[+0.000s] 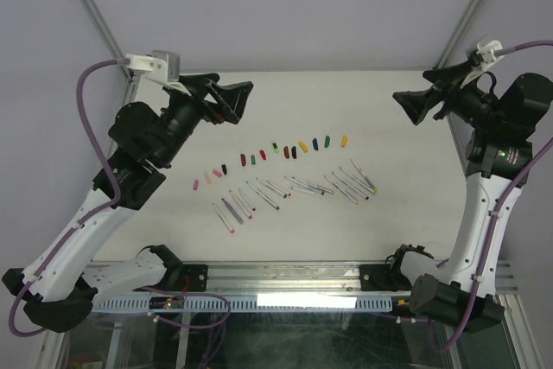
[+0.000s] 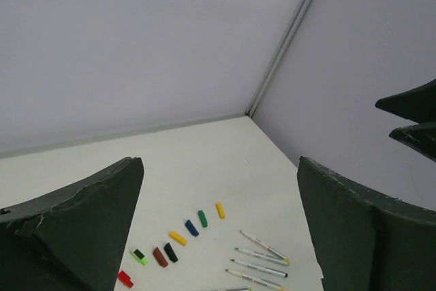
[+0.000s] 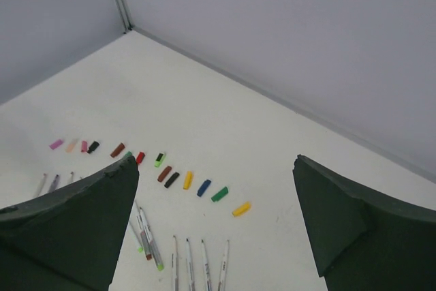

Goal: Open the pen caps
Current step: Reset both arms

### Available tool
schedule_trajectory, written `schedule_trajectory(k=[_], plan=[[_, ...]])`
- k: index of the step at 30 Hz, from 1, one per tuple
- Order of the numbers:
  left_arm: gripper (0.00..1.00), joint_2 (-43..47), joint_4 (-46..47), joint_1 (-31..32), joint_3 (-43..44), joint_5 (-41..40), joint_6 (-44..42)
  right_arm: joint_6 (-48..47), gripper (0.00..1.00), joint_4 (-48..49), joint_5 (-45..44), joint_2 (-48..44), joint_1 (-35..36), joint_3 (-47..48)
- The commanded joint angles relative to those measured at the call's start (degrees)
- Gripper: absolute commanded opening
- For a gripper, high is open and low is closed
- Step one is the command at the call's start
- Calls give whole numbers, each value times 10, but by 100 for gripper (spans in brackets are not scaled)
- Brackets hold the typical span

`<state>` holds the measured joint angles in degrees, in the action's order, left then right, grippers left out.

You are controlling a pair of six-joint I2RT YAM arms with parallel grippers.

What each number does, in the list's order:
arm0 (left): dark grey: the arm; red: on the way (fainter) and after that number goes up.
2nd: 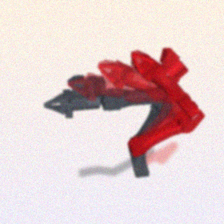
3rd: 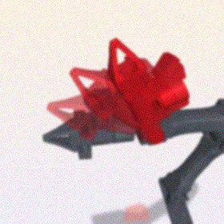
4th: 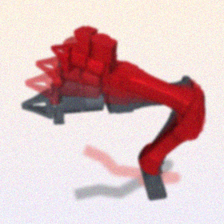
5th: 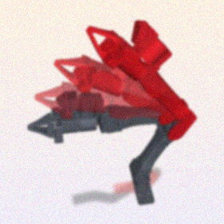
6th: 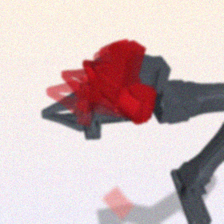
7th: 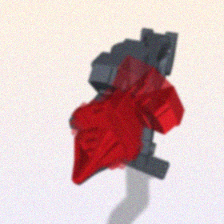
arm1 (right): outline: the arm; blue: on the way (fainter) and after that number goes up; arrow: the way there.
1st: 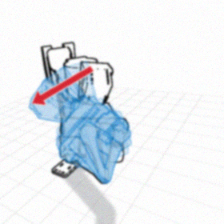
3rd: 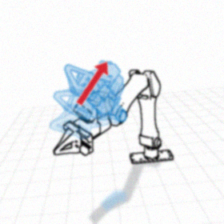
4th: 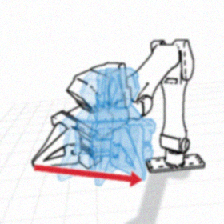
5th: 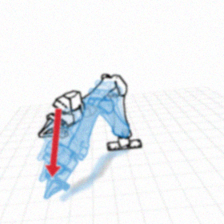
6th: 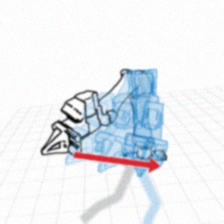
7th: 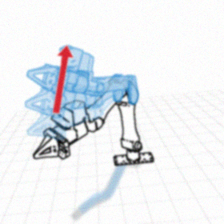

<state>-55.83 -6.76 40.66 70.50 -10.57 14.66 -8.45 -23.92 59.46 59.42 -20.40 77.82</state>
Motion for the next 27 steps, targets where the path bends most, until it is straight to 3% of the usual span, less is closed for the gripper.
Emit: schedule_trajectory(k=[1,8,27], plan=[[99,7,-128,-6,78,2,26,138,98,56,34,-10,-5,53],[99,33,-149,-5,96,10,22,211,99,46,-19,-14,-5,70],[99,36,-145,-6,90,21,21,205,99,13,-12,-26,-4,91]])
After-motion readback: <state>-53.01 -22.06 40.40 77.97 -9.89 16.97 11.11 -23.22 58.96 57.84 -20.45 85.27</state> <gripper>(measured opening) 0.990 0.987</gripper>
